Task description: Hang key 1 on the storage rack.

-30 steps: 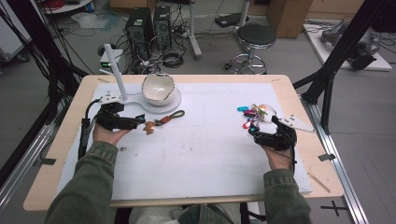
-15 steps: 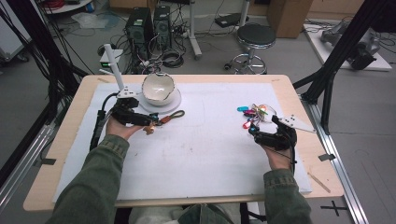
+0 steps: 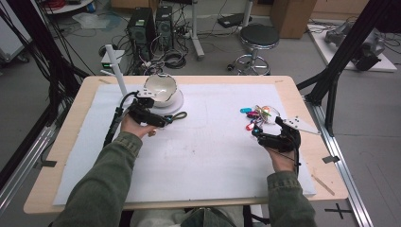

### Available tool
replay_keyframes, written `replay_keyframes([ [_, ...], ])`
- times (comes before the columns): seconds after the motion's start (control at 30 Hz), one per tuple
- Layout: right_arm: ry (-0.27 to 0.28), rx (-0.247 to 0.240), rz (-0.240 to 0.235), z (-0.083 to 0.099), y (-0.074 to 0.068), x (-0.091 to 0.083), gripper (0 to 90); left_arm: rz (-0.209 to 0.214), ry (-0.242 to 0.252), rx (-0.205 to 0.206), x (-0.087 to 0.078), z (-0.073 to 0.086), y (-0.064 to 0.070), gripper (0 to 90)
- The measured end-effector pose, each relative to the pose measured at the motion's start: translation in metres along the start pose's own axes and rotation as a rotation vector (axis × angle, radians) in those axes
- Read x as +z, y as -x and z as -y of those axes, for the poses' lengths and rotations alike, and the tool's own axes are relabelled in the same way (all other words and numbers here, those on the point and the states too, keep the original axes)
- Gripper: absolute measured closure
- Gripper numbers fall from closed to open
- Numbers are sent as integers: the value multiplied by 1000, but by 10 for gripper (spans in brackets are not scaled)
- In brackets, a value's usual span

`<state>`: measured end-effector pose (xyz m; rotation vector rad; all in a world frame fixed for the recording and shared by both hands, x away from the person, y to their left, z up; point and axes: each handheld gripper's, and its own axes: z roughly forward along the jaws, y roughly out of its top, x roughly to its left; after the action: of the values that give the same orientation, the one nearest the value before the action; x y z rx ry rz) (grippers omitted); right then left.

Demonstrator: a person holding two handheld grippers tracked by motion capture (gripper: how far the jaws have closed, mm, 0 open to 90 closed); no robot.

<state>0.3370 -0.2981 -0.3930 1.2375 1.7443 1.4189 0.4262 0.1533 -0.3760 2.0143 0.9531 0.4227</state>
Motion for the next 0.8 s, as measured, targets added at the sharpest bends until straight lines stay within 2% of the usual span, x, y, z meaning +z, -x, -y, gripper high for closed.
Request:
replay_keyframes([
  [0.2,10,-1,8,0,1,0,5,15,-59,31,19,5,5,17],
  [0.4,11,1,8,0,0,0,5,13,-86,33,26,8,4,17],
  [0.6,15,-6,7,0,0,1,5,37,-111,17,34,11,0,33],
  [0.8,12,1,2,0,0,2,5,48,-151,33,44,9,-2,54],
])
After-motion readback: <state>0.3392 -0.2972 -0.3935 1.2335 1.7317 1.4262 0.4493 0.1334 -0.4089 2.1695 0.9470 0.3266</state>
